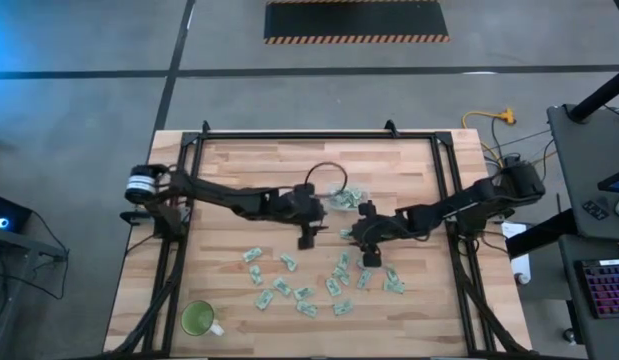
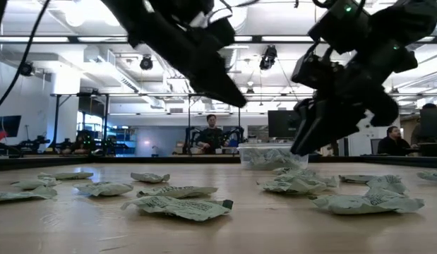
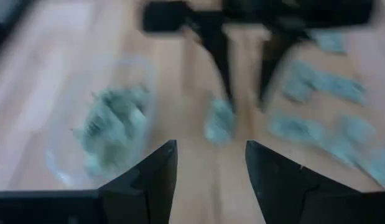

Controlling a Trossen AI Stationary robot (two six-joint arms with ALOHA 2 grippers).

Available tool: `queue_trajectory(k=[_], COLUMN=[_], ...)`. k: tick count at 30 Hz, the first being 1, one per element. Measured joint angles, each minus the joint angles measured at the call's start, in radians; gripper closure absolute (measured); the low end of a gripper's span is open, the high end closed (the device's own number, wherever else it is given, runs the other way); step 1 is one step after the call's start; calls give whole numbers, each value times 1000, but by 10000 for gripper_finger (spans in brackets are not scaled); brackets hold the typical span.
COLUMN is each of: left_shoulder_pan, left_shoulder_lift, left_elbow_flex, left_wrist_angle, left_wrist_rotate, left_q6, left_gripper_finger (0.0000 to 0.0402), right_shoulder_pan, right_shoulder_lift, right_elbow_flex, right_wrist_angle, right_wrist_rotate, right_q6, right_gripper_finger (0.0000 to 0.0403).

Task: Pick and place Stevia / Truvia into bins
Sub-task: Put the stevia packet into the transparent bin

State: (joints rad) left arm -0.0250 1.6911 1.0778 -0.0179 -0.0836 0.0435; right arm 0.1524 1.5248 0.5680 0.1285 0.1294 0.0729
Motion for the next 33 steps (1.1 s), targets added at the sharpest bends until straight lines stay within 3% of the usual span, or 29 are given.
queue_trajectory(k=[5, 12, 22, 33], left_shoulder_pan=[-70, -162, -229, -230], left_shoulder_lift=[-65, -165, -265, -270], left_elbow_flex=[-30, -125, -221, -223], left_wrist_angle=[-105, -108, -84, -81], left_wrist_rotate=[-3, -13, -205, -229], left_q6=[-65, -143, -197, -194], left_gripper_finger=[228, 228, 228, 228], right_shoulder_pan=[0, 0, -6, -9], right_shoulder_lift=[17, 49, 72, 50], right_elbow_flex=[2, 3, 3, 5], right_wrist_angle=[-9, -33, -62, -105], right_wrist_rotate=[4, 61, 76, 70], right_q6=[10, 29, 49, 36], right_gripper_finger=[285, 293, 310, 387])
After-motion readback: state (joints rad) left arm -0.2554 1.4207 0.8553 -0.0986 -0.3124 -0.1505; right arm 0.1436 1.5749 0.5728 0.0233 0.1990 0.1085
